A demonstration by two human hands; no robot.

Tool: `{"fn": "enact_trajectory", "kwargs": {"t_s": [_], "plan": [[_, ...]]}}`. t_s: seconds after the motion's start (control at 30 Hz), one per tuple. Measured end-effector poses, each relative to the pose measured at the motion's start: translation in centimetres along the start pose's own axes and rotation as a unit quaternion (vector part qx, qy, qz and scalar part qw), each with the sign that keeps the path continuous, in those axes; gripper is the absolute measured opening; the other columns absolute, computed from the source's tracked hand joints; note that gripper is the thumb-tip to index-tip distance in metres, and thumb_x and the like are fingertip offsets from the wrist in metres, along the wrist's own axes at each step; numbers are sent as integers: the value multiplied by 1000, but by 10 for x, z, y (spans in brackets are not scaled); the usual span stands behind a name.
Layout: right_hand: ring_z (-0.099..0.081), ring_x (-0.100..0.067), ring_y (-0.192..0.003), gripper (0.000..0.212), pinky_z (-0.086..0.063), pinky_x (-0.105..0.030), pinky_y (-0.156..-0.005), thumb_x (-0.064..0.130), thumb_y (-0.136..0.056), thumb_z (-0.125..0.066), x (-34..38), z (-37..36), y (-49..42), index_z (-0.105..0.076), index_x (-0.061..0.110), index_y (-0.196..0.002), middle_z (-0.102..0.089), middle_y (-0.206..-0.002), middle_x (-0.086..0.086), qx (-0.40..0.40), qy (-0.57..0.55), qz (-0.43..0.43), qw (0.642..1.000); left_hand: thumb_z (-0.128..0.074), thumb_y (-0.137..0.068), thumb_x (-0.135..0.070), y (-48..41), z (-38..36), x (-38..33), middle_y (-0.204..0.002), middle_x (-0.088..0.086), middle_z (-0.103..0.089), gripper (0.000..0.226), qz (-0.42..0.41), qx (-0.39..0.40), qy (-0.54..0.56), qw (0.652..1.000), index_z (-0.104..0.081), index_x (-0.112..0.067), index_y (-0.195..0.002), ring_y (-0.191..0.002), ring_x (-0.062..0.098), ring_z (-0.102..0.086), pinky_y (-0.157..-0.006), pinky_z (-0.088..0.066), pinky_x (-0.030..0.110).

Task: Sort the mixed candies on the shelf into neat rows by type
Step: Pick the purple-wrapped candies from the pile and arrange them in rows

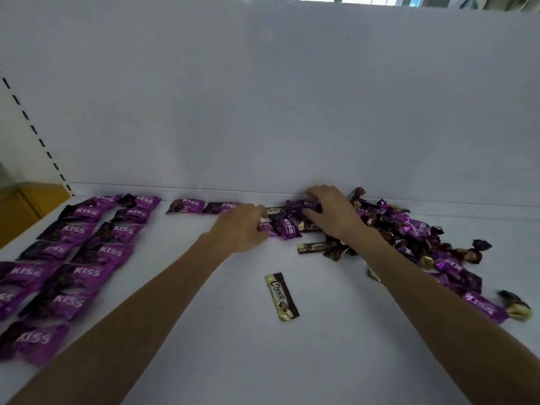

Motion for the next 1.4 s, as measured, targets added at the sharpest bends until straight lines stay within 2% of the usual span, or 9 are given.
{"fn": "enact_trajectory", "kwargs": {"t_s": [0.17, 0.33, 0.57, 0.67, 0.73, 0.9, 1.07, 1.27, 1.4], "plan": [[-46, -31, -107, 35, -41, -37, -88, 19, -83, -64, -3, 3, 1, -60, 8, -115, -53, -107, -16, 7, 5, 49, 999, -61, -86, -29, 14, -1, -11, -118, 4, -58, 38, 39, -32, 41, 998, -55, -18, -122, -109, 21, -54, -86, -40, 28], [-47, -27, -111, 35, -41, -36, -92, 12, -82, -64, 3, 8, 14, -60, 7, -116, -57, -116, -13, -45, -35, 117, 992, -58, -87, -28, 36, -2, -13, -113, 0, -60, 30, 46, -98, 49, 993, -58, -20, -116, -105, 18, -55, -79, -35, 23], [-55, -26, -95, 28, -42, -34, -75, 20, -87, -59, 31, 9, 19, -63, 12, -113, -64, -101, -9, -66, -46, 159, 984, -57, -89, -25, 61, 14, -3, -117, 3, -61, 34, 23, -172, 22, 985, -58, -16, -121, -106, 20, -55, -79, -35, 23], [-54, -24, -91, 25, -36, -28, -68, 21, -87, -59, 47, 2, 17, -64, 14, -110, -63, -96, -8, -62, -42, 162, 984, -56, -89, -27, 68, 20, 15, -123, 1, -59, 36, 28, -161, 10, 986, -56, -19, -124, -112, 19, -52, -91, -35, 25], [-56, -24, -91, 26, -38, -28, -70, 22, -86, -60, 57, -4, 15, -64, 14, -110, -64, -97, -8, -62, -60, 158, 984, -56, -89, -25, 70, 26, 30, -123, 1, -59, 36, 29, -154, 7, 988, -55, -18, -124, -114, 18, -51, -94, -34, 26], [-59, -23, -100, 36, -48, -38, -86, 24, -82, -66, 84, -19, 5, -58, 14, -117, -66, -107, -6, -50, -96, 132, 985, -61, -85, -22, 74, 41, 74, -114, 2, -60, 33, 64, -156, 28, 985, -56, -15, -117, -106, 22, -55, -88, -42, 32], [-58, -26, -92, 22, -47, -37, -77, 20, -83, -63, 111, -36, -2, -64, 10, -102, -66, -98, -8, -20, -53, 126, 990, -63, -84, -27, 69, 44, 109, -110, 7, -60, 30, 59, -135, -4, 989, -62, -18, -113, -104, 25, -53, -90, -39, 36], [-55, -29, -98, 27, -46, -38, -82, 21, -82, -61, 128, -56, -2, -63, 12, -108, -63, -102, -11, 9, -19, 85, 996, -64, -84, -27, 61, 43, 131, -113, 5, -64, 32, 33, -94, 17, 995, -63, -17, -114, -107, 22, -55, -89, -39, 29], [-57, -27, -96, 26, -46, -38, -81, 22, -82, -60, 136, -62, -4, -63, 14, -106, -64, -103, -8, 4, -36, 60, 998, -65, -82, -28, 55, 41, 137, -106, 6, -68, 28, 16, -80, 17, 997, -66, -19, -108, -100, 24, -60, -89, -46, 33]]}}
Point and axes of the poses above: each hand's wrist, its own y-axis away from the middle knuckle, its own z-axis out of the back of the hand, x = y × z, the point moved 1 cm from there along -y, towards the middle knuckle
